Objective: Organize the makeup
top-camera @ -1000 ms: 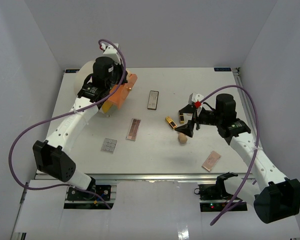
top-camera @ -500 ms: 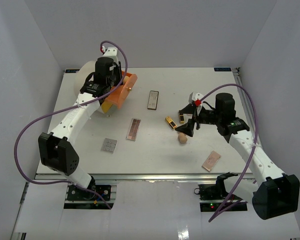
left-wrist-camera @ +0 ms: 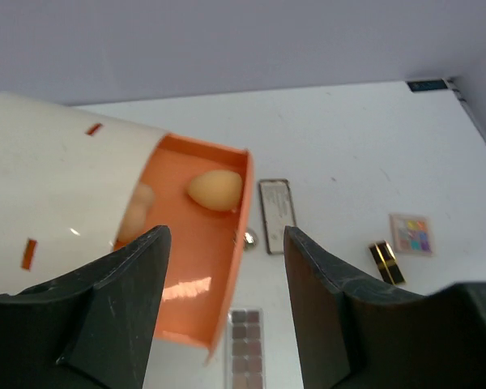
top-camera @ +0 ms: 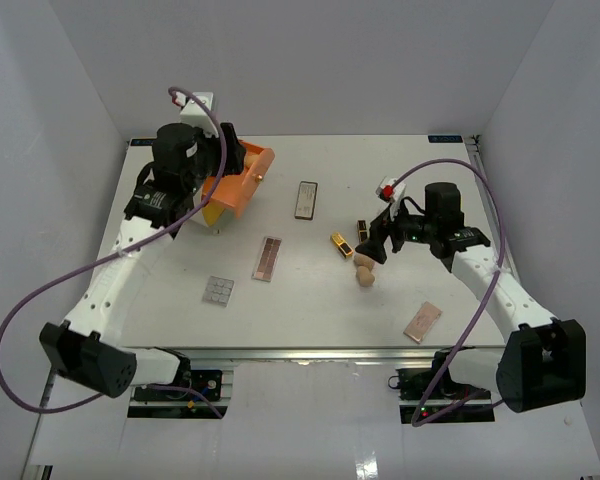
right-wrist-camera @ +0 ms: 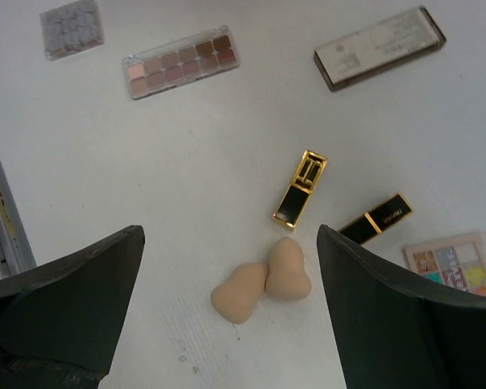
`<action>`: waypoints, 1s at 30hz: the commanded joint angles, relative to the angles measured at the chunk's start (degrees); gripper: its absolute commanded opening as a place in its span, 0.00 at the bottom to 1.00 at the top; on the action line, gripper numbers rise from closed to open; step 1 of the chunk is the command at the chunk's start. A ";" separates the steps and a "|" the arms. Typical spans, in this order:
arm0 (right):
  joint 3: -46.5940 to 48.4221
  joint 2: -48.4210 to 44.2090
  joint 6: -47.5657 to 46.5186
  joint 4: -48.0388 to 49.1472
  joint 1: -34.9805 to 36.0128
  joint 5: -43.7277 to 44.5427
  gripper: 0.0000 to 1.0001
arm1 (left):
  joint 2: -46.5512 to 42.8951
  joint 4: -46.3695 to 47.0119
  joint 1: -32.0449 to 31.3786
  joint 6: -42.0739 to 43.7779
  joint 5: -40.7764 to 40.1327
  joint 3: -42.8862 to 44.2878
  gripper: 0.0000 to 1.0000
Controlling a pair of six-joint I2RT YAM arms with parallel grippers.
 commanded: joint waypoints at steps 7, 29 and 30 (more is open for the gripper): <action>8.40 12.54 3.15 -11.83 0.32 18.22 0.72 | -22.73 9.46 -0.05 -16.45 36.70 -28.14 0.69; 12.22 29.56 -9.56 -14.05 2.58 21.21 0.36 | -33.90 23.48 -0.91 -31.72 43.74 -50.78 0.69; 11.84 28.56 -9.76 -14.11 2.58 20.39 0.31 | -33.74 24.55 -1.23 -32.32 43.71 -51.17 0.69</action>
